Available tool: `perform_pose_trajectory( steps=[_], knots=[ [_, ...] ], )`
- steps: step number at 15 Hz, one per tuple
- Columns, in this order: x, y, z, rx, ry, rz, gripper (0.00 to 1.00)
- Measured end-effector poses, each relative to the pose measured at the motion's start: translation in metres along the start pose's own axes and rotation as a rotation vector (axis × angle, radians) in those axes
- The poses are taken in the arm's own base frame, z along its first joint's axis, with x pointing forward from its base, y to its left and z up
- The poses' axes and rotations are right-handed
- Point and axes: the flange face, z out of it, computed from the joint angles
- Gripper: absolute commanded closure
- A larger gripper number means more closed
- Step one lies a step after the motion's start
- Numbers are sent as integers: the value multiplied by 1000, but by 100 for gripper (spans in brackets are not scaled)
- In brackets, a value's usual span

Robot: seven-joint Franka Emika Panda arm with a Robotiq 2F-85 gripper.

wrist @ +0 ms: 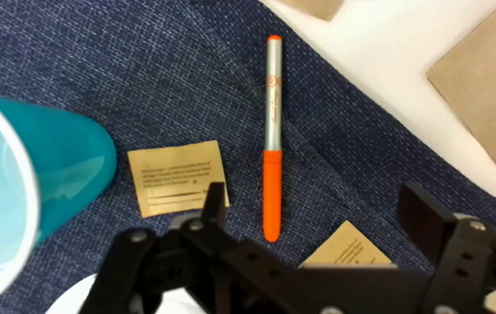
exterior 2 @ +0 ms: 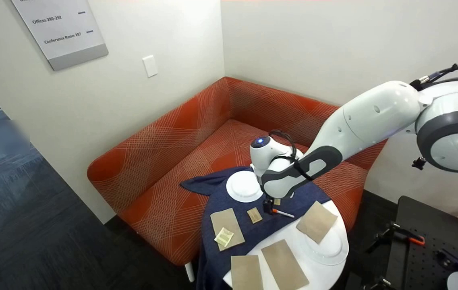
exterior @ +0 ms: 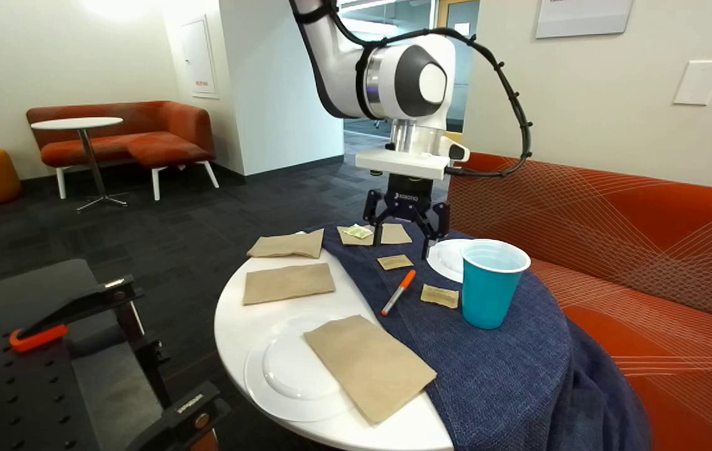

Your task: Put the marker on the table

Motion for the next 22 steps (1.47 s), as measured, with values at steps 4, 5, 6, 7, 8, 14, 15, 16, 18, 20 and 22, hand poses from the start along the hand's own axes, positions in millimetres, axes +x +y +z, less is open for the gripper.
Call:
perform_pose_trajectory(
  steps=[4, 5, 6, 7, 8, 14, 15, 16, 18, 20, 22],
  knots=[
    [-1, -15, -17, -12, 25, -18, 0],
    [-3, -18, -23, -18, 35, -18, 0],
    [-5, -22, -29, -27, 45, -17, 0],
    [-8, -26, -35, -37, 53, -13, 0],
    [-12, -30, -42, -45, 63, -9, 0],
    [-49, -55, -89, -100, 197, -8, 0],
    [-59, -59, -98, -110, 222, -7, 0],
    [-68, -64, -107, -118, 247, -7, 0],
    [-86, -71, -124, -137, 290, -2, 0],
    [-105, -78, -143, -152, 328, 3, 0],
    [-123, -83, -161, -164, 358, 9, 0]
  ],
)
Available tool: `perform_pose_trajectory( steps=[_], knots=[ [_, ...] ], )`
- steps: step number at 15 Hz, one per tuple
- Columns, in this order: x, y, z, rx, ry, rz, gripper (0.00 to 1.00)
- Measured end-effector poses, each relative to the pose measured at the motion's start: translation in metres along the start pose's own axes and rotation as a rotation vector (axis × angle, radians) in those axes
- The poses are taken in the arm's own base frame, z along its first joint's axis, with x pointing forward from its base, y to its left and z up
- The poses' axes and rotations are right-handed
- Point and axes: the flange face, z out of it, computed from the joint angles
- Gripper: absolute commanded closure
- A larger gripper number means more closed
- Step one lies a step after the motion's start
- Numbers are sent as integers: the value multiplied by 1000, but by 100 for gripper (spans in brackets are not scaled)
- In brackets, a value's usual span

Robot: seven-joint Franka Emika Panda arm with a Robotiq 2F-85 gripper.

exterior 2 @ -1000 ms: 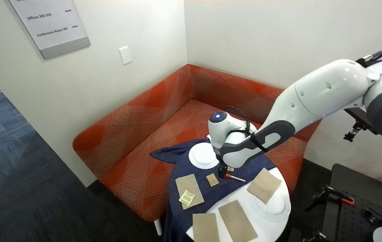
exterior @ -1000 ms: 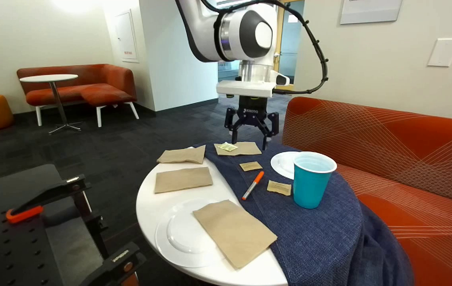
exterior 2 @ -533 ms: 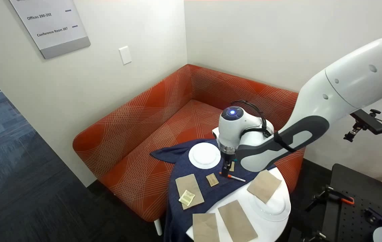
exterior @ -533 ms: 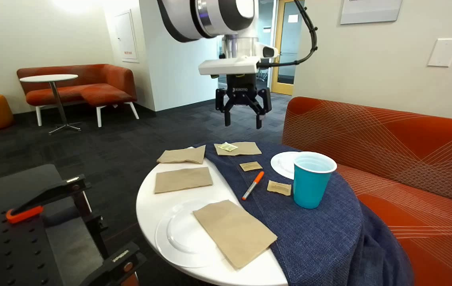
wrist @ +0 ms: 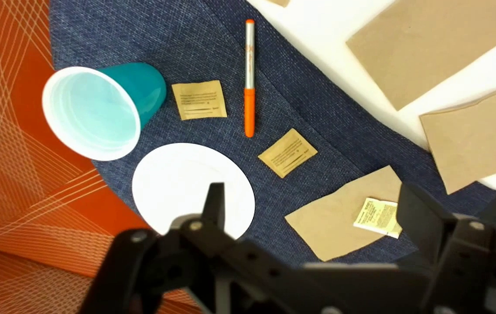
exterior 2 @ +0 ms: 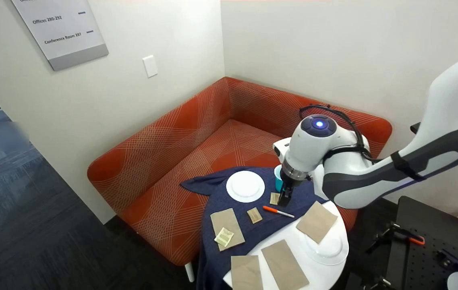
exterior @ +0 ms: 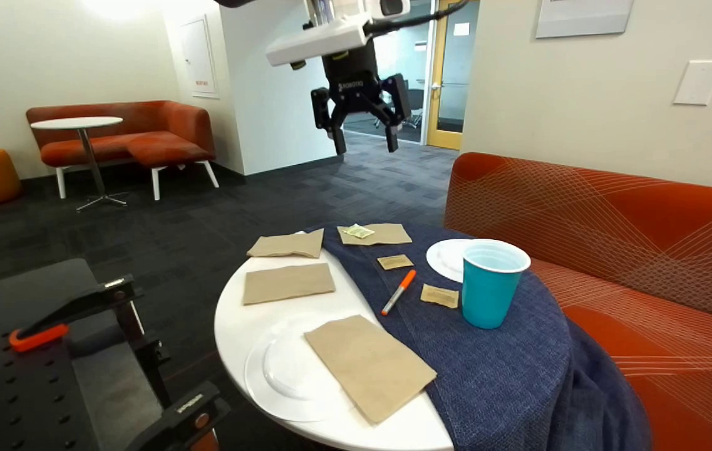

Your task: Put the marker on the table

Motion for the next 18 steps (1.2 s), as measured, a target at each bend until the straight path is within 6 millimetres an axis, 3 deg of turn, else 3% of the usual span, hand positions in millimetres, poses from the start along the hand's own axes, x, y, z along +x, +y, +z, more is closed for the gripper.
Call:
perform_pose_trajectory(
  steps=[10, 14, 18],
  knots=[
    [-35, -12, -92, -47, 113, 60, 0],
    [-48, -9, -113, -59, 135, 76, 0],
    [-56, -8, -118, -64, 139, 79, 0]
  ],
)
